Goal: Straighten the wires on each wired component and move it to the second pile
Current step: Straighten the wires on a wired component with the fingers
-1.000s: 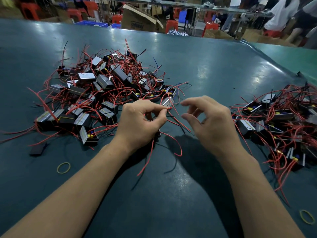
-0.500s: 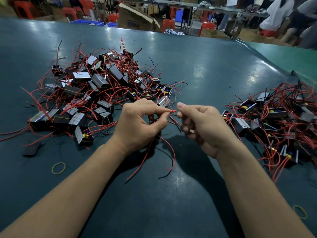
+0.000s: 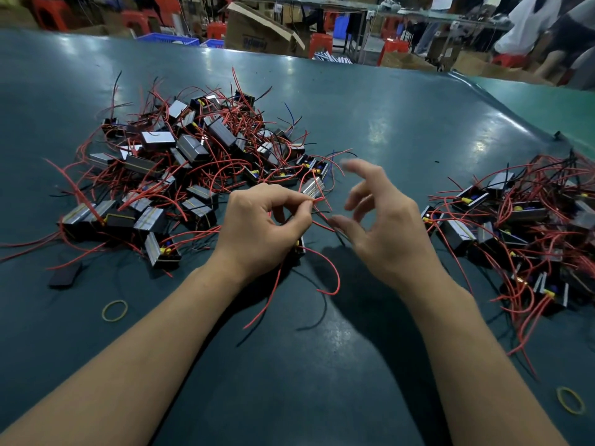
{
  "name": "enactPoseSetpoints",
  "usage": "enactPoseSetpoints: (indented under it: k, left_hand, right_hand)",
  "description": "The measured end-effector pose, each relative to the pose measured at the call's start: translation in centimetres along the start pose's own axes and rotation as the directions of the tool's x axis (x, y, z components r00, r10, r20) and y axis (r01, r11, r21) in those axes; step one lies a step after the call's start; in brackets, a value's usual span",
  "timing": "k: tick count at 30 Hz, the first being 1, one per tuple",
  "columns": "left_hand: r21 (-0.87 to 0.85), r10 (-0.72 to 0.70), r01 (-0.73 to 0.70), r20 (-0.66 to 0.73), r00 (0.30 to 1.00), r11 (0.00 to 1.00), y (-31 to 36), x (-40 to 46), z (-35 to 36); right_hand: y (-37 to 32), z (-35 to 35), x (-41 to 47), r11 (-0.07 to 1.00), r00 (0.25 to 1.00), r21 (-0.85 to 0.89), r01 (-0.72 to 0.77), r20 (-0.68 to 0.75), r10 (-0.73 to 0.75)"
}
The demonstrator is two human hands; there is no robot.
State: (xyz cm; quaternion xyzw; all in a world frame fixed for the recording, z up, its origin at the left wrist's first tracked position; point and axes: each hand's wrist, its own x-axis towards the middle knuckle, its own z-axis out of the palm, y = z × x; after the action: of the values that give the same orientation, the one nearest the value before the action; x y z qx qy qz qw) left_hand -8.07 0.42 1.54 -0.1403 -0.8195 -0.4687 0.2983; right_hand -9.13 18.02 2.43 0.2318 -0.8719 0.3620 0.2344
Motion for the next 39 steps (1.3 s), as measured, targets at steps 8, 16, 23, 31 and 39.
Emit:
enactPoseSetpoints:
  k: [8,16,23,31,39]
  left_hand:
    - [-0.066,0.033,-0.027,0.095,0.995,0.997,0.1,0.0,-0.2]
    - [-0.290,-0.192,0.217,0.112,0.975,0.932,0.1,0.1,0.5]
    - [-0.348,-0.335,0.368,0.152,0.930,0.862,-0.2,0.4,0.5]
    - [-0.483,-0.331,0.400,0.225,0.916,0.779,0.2,0.4,0.1]
    - [-0.281,-0.163,0.192,0.122,0.979,0.940,0.4,0.2,0.0]
  right_hand:
    - [-0.7,0.0,0.1,0.995,0.997,-0.064,0.077,-0.009,-0.078]
    - [-1.4,0.1,0.8,0.507,0.798,0.669,-0.544,0.224,0.560]
    - [0.1,0.3,0.4,0.571,0.684,0.437,-0.695,0.157,0.712]
    - [-0.9,0.8,0.8,0.312,0.595,0.558,-0.769,0.446,0.669]
    - [-0.9,0.8,1.3,0.162,0.684,0.762,-0.627,0.440,0.581]
